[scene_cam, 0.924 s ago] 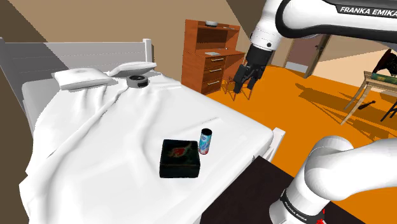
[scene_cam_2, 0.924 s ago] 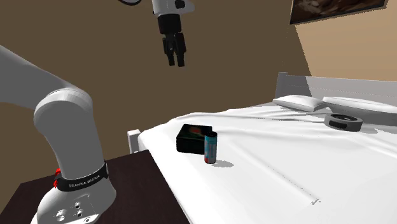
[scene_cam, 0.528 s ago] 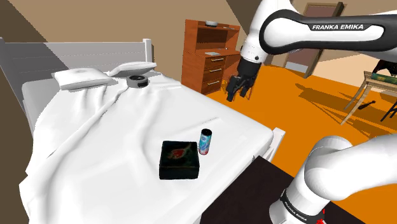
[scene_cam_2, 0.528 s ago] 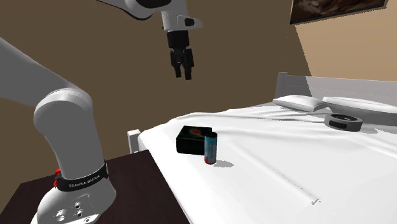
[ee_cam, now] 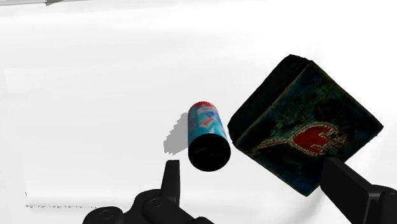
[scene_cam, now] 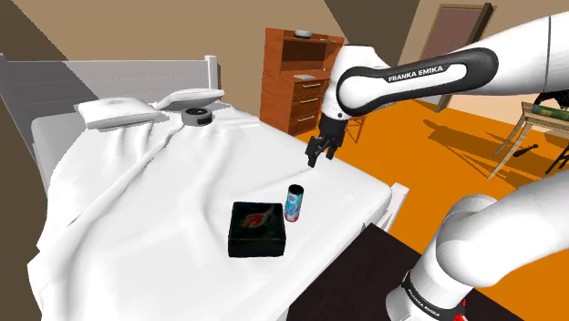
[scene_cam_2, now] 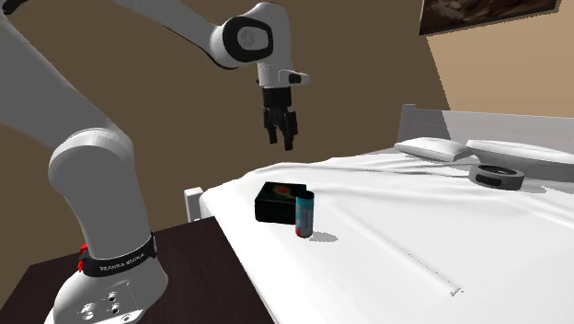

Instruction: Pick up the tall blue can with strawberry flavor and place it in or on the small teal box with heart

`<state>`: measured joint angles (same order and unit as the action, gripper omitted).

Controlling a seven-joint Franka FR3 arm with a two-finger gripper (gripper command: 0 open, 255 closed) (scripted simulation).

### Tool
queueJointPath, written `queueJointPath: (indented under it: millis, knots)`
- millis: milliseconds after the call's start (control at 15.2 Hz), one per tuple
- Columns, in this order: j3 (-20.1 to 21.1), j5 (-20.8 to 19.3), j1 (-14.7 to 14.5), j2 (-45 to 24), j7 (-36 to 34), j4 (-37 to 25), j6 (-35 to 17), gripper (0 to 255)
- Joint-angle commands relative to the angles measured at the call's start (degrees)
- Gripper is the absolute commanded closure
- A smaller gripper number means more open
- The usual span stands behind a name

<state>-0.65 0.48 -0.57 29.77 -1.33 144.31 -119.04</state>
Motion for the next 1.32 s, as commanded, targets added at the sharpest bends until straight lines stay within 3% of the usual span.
queueJointPath:
  millis: [0,660,1254]
  knots:
    - [-0.2,-0.1,0.0,-3.7,0.3,0.6,-3.8,0]
    - [-0.9,-0.3,0.3,-25.2,2.1,-1.5,-19.9,0]
    - [-0.9,0.0,0.3,-31.7,2.4,-0.7,-27.1,0]
